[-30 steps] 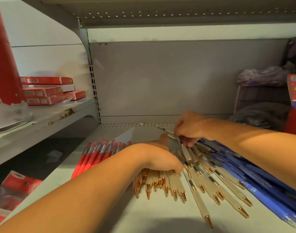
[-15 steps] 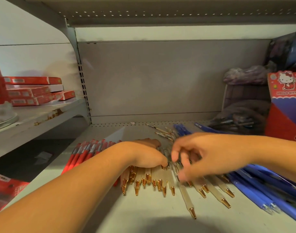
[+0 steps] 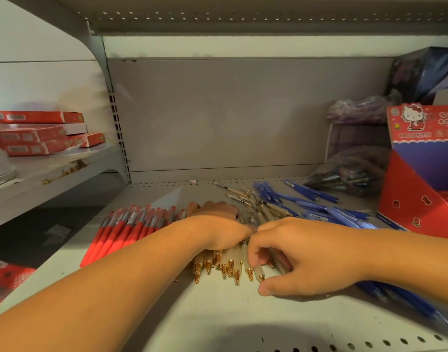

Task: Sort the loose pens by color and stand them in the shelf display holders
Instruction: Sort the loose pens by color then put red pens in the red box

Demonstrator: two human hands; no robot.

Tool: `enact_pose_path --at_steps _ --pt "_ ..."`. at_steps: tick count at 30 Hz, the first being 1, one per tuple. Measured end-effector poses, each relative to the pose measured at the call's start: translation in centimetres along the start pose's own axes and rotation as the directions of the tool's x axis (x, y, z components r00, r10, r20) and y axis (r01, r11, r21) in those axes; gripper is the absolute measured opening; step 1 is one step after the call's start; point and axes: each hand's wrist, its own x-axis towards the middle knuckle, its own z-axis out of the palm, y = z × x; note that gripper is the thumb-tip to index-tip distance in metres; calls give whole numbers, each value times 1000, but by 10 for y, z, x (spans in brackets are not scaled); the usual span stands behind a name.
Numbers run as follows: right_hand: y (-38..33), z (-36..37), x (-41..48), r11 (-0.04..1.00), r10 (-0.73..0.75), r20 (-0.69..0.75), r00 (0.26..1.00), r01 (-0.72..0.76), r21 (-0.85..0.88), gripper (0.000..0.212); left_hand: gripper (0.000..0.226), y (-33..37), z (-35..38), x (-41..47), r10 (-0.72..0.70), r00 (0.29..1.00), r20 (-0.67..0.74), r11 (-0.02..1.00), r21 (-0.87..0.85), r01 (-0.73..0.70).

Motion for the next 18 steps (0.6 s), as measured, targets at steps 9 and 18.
enact_pose_path --at_steps 9,18 --pt "11 -11 6 953 94 107 990 -121 279 32 52 1 -4 4 -65 998 2 993 -101 65" --pt "55 -30 29 839 536 215 816 -544 -27 61 60 2 1 4 -52 999 -9 988 -144 51"
